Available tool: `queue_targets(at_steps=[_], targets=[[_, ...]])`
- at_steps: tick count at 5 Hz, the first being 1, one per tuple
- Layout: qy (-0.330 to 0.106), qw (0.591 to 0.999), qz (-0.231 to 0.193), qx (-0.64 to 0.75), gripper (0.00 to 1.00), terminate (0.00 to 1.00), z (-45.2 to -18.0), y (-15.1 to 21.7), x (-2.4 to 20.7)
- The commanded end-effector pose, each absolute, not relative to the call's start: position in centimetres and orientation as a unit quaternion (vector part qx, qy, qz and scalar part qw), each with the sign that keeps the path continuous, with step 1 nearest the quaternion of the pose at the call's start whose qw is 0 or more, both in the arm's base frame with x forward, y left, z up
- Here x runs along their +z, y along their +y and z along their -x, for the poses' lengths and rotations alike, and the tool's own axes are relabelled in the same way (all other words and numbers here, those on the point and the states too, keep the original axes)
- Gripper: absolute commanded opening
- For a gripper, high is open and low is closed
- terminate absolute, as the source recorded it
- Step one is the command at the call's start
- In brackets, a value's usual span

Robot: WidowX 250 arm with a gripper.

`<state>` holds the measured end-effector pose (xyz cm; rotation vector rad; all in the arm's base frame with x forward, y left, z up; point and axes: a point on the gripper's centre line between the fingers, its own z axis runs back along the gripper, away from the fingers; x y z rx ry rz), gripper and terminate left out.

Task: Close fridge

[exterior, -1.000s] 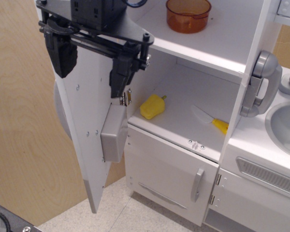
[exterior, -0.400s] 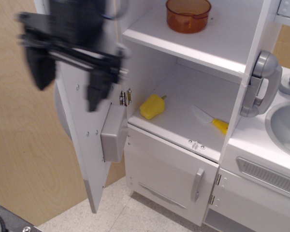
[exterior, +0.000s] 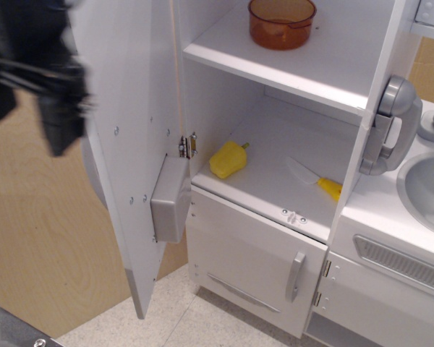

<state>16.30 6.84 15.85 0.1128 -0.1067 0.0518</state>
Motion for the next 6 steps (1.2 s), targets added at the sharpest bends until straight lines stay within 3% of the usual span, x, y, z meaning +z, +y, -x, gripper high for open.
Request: queue_targets(at_steps=[1, 3, 6], targets=[[-0.086, 0.991, -0.096, 0.043, 1.0, 0.0, -18.8, 13.5, 14.2], [-0.088, 0.987, -0.098, 0.089, 1.0, 0.0, -23.1, 16.5, 15.0], [-0.094, 0.987, -0.092, 0.09, 1.0, 0.0, -29.5, 13.6, 14.1]])
